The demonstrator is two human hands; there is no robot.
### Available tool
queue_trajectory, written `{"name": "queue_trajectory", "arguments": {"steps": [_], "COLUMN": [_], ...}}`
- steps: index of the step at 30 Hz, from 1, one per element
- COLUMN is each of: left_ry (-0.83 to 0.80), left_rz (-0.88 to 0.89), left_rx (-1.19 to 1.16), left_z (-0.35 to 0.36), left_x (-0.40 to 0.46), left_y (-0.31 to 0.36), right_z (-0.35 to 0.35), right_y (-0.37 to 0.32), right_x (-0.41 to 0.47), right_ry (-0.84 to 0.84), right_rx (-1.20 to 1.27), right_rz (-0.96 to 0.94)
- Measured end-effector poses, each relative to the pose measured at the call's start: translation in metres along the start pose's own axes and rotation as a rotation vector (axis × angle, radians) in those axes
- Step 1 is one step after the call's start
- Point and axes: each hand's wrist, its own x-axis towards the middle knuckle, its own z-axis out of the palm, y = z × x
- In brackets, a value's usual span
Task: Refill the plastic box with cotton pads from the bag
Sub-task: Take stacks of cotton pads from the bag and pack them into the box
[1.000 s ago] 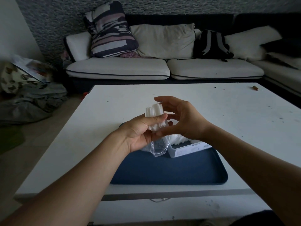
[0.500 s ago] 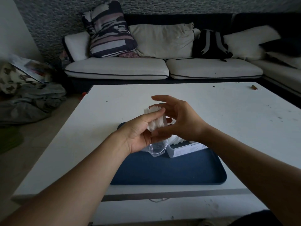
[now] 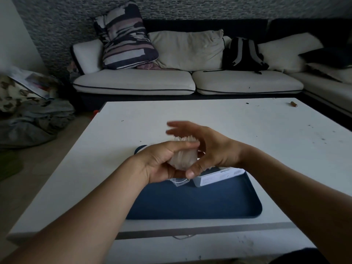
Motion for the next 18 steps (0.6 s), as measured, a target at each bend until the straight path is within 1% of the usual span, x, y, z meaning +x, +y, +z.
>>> {"name": "queue_trajectory", "arguments": {"steps": [2,4,6,9,11,13,15,16,18], "left_ry": [-0.023,-0.049,-0.053,-0.013,0.075,0.267,0.479,0.552,0.608], "left_rz": [-0.026,-0.061,-0.071,-0.034,0.003,0.052,0.180,0.256,0.364], "left_rx": [0.033,0.030,0.013,-0.016,0.033,0.034,-0.095,-0.149,-0.205], "left_z": [-0.001,-0.001,-0.003,-0.003,0.000,0.005,0.012,0.017,0.029], "left_x": [-0.001,-0.002,-0.001,0.001,0.001,0.004,0.009,0.010,0.011], "left_y": [-0.001,-0.001,-0.001,0.001,0.004,0.006,0.007,0.008,0.010], "right_z": [-0.003,-0.006,-0.008,-0.005,0.000,0.003,0.005,0.007,0.014], "right_y": [-0.003,-0.002,0.000,0.001,0.002,0.004,0.003,0.002,-0.001], "right_x": [-0.004,-0.006,-0.006,-0.004,-0.001,0.004,0.008,0.011,0.014], "right_ry": [-0.102,-0.122,-0.074,0.018,0.107,0.242,0.351,0.379,0.394], "right_rx": [0.071,0.151,0.168,0.060,0.069,0.178,0.326,0.404,0.519], "right_rz": [0.027,0.038,0.038,0.031,0.039,0.043,0.043,0.054,0.094]}}
